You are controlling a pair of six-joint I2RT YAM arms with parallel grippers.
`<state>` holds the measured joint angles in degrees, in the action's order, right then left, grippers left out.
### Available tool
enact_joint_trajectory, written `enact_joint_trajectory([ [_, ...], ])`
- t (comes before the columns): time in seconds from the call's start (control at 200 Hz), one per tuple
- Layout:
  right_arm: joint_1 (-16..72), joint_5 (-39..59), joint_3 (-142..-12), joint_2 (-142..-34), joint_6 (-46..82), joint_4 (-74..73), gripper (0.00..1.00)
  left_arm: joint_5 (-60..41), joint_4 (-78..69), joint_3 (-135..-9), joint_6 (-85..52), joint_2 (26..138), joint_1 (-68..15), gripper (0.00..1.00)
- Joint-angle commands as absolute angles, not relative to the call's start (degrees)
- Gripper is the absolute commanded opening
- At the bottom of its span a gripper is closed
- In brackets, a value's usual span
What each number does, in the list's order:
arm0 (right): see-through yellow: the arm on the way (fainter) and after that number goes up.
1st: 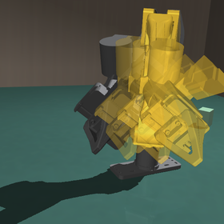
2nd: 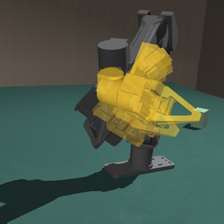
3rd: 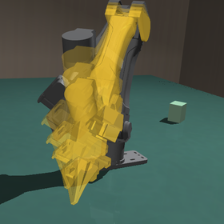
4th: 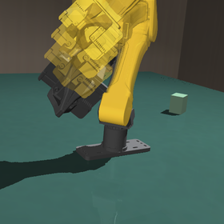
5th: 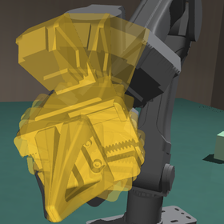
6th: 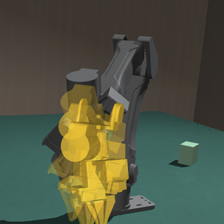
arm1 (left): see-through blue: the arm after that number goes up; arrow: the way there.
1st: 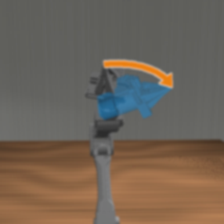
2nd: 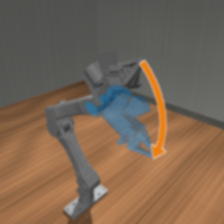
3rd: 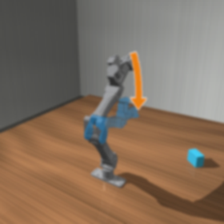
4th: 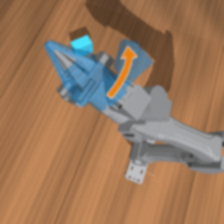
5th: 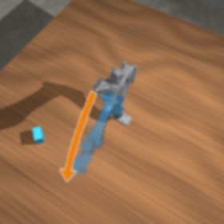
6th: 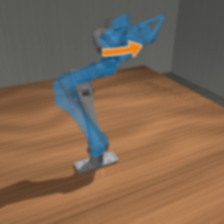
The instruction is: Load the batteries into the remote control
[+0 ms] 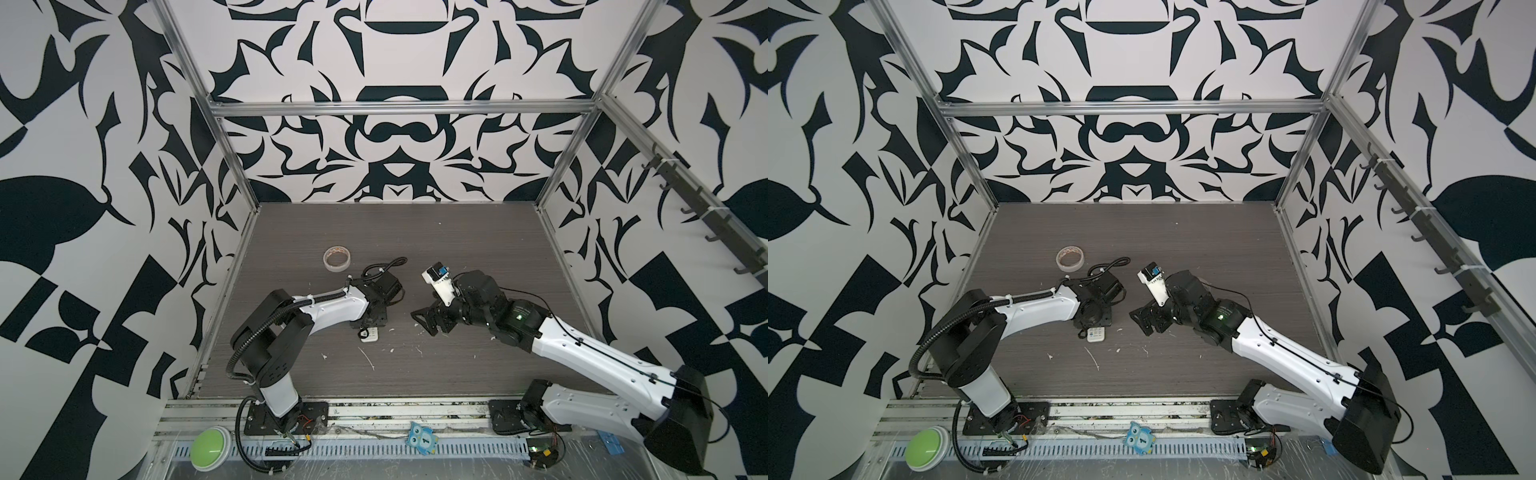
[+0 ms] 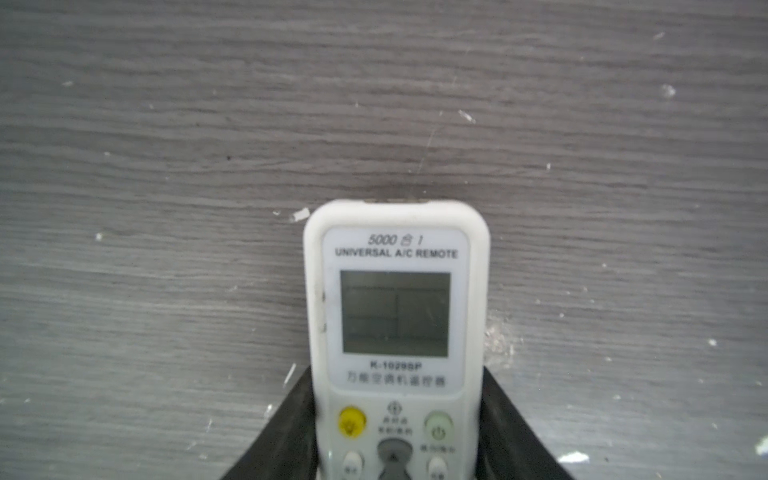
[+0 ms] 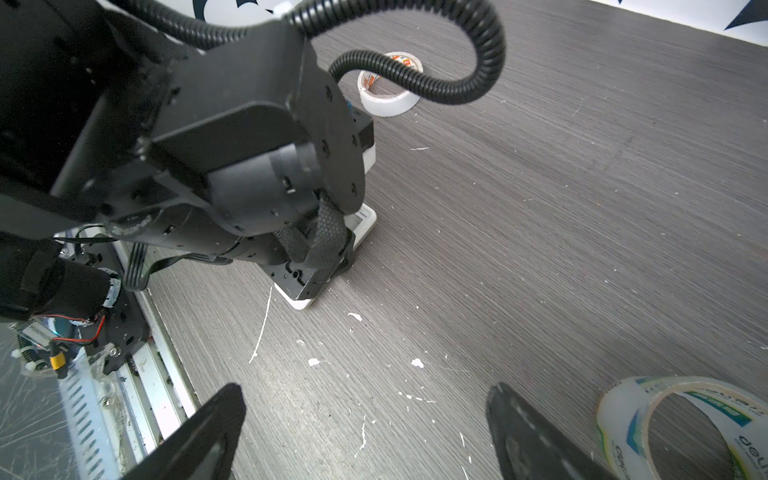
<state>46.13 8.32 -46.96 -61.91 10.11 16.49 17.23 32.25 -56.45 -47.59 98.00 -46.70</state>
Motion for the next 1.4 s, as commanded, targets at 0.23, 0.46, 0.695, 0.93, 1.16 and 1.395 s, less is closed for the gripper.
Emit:
enact_joint_trajectory([
  [0.23, 45.4, 4.6, -46.5, -58.9, 9.5, 15.9, 0.99, 18.6, 33.4, -56.3, -48.8, 99.8, -46.9, 0.53],
  [0.46, 44.8, 1.8, -46.7, -57.3, 9.2, 16.8, 0.99, 18.7, 33.4, -56.3, -48.5, 98.9, -46.9, 0.76],
  [0.695, 43.0, -2.4, -45.7, -54.1, 7.6, 17.2, 0.99, 19.2, 34.5, -56.4, -48.0, 95.7, -47.1, 0.99],
  [0.93, 35.2, -7.5, -42.0, -50.1, 7.6, 15.5, 0.99, 24.3, 34.2, -55.0, -44.4, 86.1, -47.2, 0.99],
  [1.16, 26.8, -8.0, -38.6, -50.1, 9.6, 11.2, 0.99, 36.7, 33.4, -51.3, -41.4, 74.4, -46.5, 0.99],
  [1.395, 22.8, -20.1, -32.2, -45.1, 11.2, 4.4, 0.99, 46.4, 30.7, -44.0, -41.3, 62.9, -38.6, 0.99],
])
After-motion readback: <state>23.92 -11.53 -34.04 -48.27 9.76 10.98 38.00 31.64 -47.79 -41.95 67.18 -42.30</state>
